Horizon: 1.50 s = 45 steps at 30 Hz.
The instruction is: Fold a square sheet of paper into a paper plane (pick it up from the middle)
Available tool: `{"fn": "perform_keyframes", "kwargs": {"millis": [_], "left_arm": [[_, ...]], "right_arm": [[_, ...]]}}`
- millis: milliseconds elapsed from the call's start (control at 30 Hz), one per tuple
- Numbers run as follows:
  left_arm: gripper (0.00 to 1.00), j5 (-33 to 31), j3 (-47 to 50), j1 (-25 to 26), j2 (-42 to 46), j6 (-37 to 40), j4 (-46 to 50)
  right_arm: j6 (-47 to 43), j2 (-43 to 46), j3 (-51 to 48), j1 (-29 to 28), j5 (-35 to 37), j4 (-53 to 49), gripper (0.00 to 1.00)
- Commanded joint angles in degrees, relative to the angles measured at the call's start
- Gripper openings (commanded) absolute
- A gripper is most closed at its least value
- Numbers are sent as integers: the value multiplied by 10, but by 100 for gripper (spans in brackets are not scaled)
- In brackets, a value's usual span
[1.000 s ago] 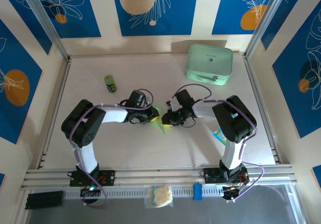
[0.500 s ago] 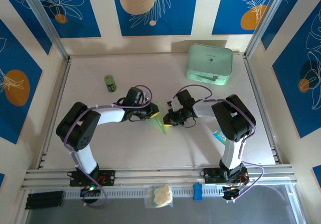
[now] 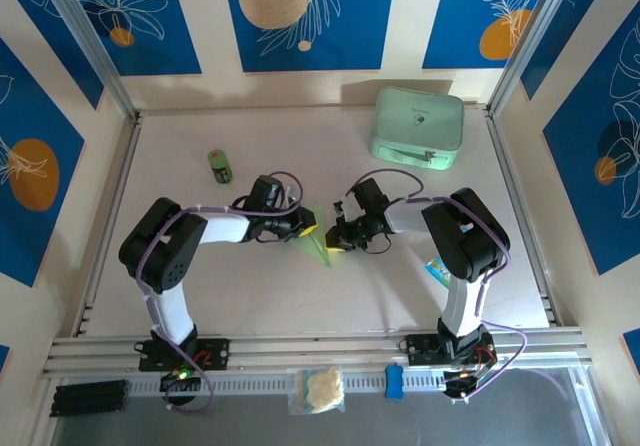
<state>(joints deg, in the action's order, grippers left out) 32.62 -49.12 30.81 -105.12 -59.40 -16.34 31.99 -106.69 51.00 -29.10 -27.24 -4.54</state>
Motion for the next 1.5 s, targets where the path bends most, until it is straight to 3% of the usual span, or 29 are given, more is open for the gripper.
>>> {"fn": "perform_keyframes", "kwargs": {"millis": [0,767,933,1200,1333,1467], "left_arm": [[16,15,-11,-3,-12,19,-5],[16,-7,-9,-2,-44,23,23],[16,-35,-18,-1,-44,40,85],[15,-45,-19,-1,-50,51,118],[15,-43,-19,-1,-55,48,116],[14,-43,-19,-2,-58,44,115]], "right_arm": [[-2,-22,-6,2,21,-32,7],[-9,-27,8,1,21,-52,7],[-4,-16,8,0,22,-54,10],[30,105,-4,7,48,-82,24],[30,163,-23,4,97,-81,25],[20,158,-17,-14,78,-71,22]]}}
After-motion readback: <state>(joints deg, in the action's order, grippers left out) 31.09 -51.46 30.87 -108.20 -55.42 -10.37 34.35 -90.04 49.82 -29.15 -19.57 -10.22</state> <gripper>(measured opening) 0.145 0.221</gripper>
